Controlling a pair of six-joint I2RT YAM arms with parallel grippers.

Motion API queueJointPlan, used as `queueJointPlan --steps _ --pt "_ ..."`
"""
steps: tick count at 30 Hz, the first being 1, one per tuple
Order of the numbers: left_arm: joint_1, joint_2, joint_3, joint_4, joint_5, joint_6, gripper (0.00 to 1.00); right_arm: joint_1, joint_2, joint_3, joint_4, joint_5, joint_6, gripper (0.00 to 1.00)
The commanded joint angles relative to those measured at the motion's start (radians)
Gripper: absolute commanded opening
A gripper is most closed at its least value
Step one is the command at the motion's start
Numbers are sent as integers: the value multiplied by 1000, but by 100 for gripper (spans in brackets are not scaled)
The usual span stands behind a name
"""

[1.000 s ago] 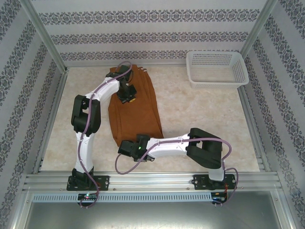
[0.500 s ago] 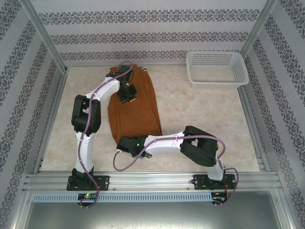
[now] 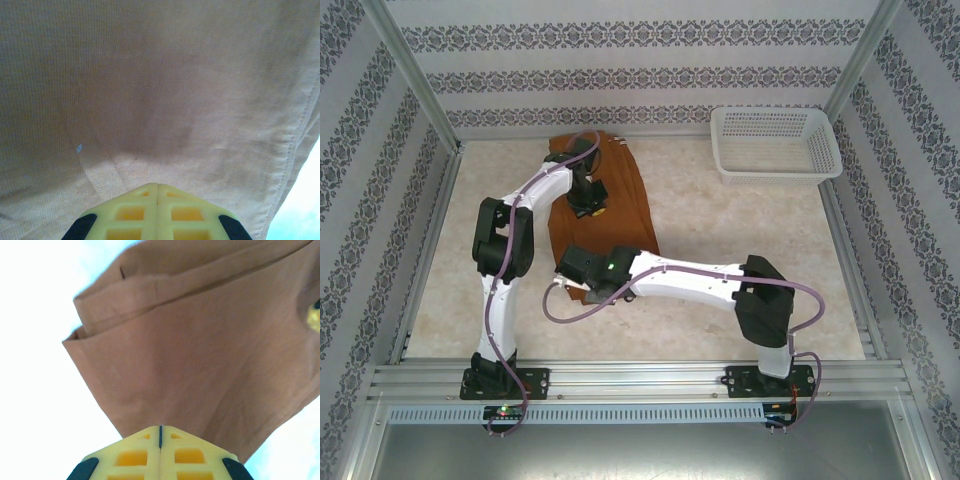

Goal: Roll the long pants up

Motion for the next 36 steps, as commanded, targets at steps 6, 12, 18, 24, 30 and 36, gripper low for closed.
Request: queueJointPlan --steps 6,12,18,24,30,36 --pt "-15 9 28 -39 2 26 0 -25 -102 -54 -43 -11 45 61" --pt "-14 67 106 -78 59 66 63 -57 -146 -174 25 -37 78 73" --pt "-14 90 109 -88 45 59 28 -55 -142 -284 91 -55 74 80" --pt "-14 108 125 -119 25 61 0 -50 -107 -324 141 -72 77 80" --pt "-14 118 145 -129 21 65 0 -40 -65 -320 167 -80 67 81" --pt "-14 125 151 -135 22 65 0 -35 -12 -321 197 -90 58 81"
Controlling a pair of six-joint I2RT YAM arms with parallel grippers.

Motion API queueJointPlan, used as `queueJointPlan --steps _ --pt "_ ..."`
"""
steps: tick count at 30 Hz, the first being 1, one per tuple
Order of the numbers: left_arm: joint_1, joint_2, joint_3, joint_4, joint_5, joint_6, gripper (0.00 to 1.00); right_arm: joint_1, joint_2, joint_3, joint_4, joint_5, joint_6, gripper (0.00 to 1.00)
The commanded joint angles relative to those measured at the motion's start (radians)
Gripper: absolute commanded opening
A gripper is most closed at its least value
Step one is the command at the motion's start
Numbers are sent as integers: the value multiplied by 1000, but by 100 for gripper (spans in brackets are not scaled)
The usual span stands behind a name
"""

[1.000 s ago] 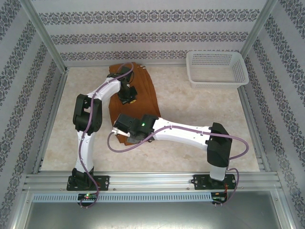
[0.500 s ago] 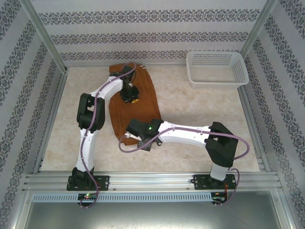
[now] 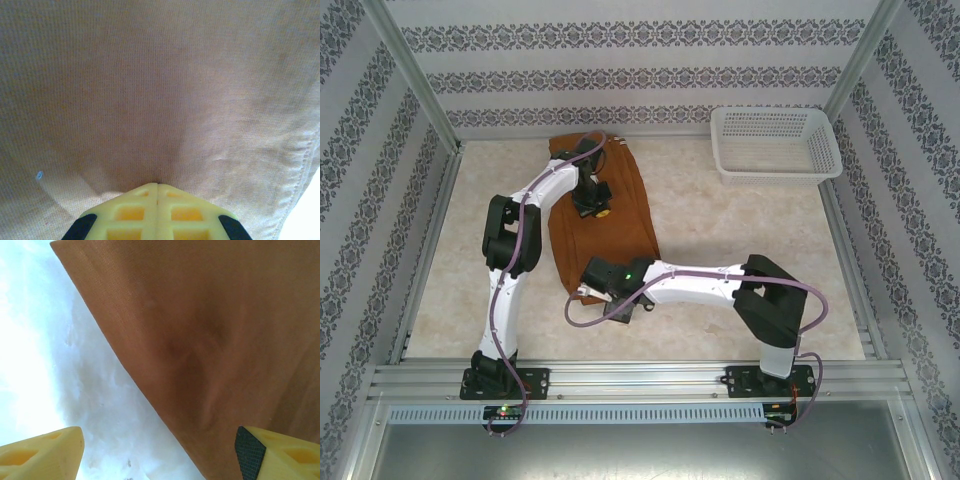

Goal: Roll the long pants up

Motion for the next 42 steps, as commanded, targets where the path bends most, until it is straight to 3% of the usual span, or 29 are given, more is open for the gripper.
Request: queueJointPlan --steps 1,8,11,16,17,18,31,42 --pt "-8 24 25 -46 -18 15 0 10 38 -11 31 -13 -11 81" --pt "-8 30 25 -46 -19 16 0 7 86 -34 112 63 -61 79" --pt "-8 30 25 -48 -20 18 0 -5 113 -33 139 77 -82 72" --pt "-8 30 27 -54 -23 22 0 -15 133 -16 128 81 -92 28" --pt "-8 30 29 -55 -24 25 0 -15 131 -6 115 76 -91 8" --pt "-9 32 30 -55 -24 26 0 -15 127 4 99 72 -87 0" --pt "-9 59 57 -64 -8 31 0 -10 56 284 -302 -149 -10 0" --pt "-6 -22 -10 -66 -49 47 0 -102 76 364 -341 -370 31 0"
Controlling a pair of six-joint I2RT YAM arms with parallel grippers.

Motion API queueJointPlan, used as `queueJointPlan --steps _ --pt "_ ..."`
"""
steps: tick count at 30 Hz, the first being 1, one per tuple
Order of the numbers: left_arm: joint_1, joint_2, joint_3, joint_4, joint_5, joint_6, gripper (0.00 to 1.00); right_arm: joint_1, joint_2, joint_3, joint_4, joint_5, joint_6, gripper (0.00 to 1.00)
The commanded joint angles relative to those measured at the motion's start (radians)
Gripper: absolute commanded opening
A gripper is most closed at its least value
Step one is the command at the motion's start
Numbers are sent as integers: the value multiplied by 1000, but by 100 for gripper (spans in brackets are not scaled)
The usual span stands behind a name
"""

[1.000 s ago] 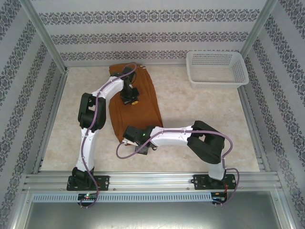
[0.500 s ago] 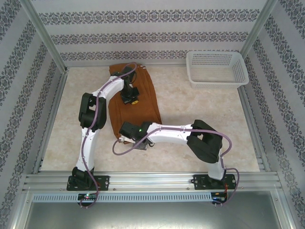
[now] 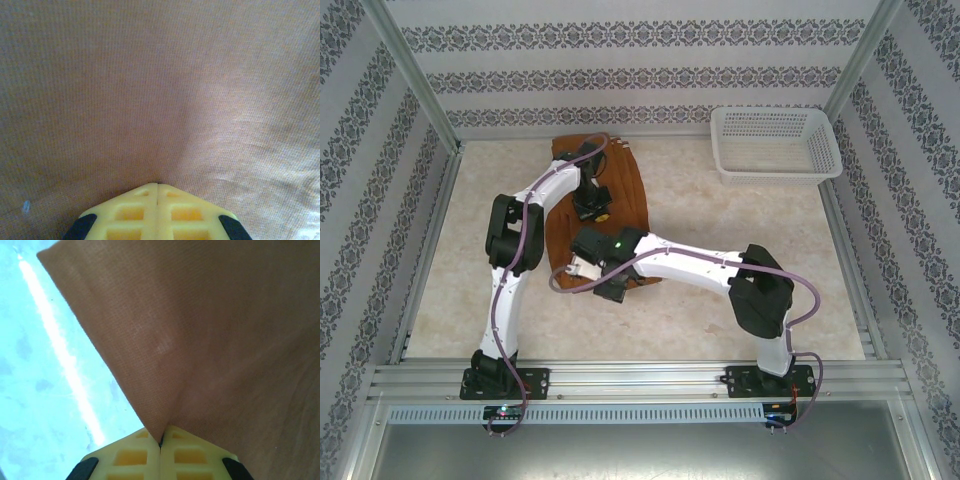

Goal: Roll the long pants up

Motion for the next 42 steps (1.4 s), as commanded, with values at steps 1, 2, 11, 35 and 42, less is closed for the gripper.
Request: queueJointPlan --steps 1,2,11,35,42 --pt "-8 -62 -38 -19 -39 25 0 -28 3 62 -77 -160 23 0" --pt "-7 -72 -49 -18 -37 24 0 -37 11 76 -87 -179 24 0" --pt "-8 -179 -226 61 -26 -4 0 -108 134 266 -243 -352 -24 0" --pt "-2 -478 -368 -19 -142 -3 0 -227 344 615 -363 -462 -45 0" --pt "-14 -672 -556 0 -129 -90 2 -252 395 656 -359 -450 -48 0"
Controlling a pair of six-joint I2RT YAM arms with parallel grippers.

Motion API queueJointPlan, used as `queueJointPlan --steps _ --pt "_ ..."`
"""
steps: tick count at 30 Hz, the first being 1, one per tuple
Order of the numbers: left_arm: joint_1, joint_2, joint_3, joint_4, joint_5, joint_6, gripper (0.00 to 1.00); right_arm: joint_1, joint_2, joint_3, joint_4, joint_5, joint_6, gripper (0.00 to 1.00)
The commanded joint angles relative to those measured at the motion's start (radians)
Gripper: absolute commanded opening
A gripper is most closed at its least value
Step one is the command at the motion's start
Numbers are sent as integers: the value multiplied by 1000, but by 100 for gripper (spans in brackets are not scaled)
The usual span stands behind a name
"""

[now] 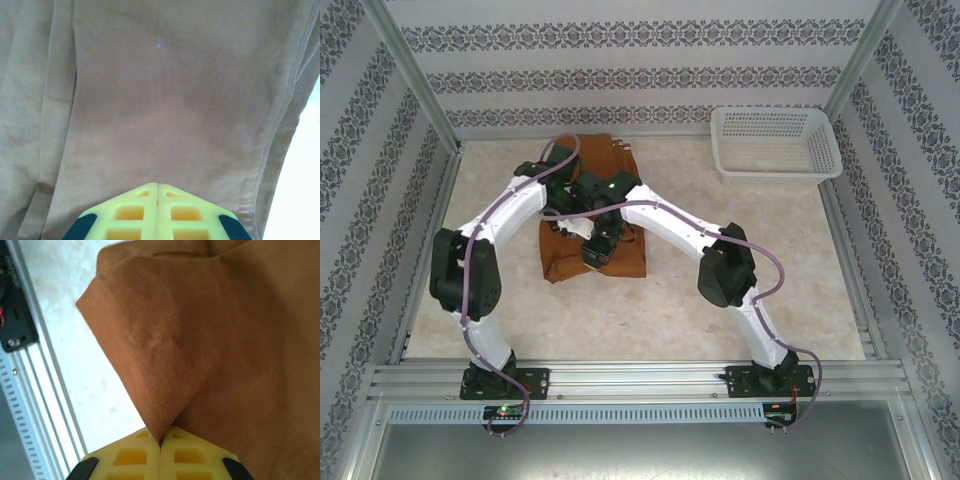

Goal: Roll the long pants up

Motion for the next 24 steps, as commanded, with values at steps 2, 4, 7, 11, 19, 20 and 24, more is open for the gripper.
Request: queueJointPlan --steps 2,4,7,11,19,20,24 --pt "-24 -171 -139 -46 20 -70 5 -64 81 76 11 0 32 0" --pt "-28 -219 -185 -47 10 -83 17 -75 99 101 5 -6 37 0" --pt "-29 -270 -219 -64 5 -92 38 -85 110 124 2 -7 37 0" --pt "-36 -356 -276 -72 13 -149 92 -94 112 124 11 -5 39 0" --pt "-84 -554 -432 -119 -9 -399 100 -109 131 123 34 41 46 0" --pt "-82 -592 -426 -141 -42 -404 100 -114 137 122 36 48 48 0" --pt "-44 -666 -234 -348 -309 -330 100 -129 137 99 53 58 54 0"
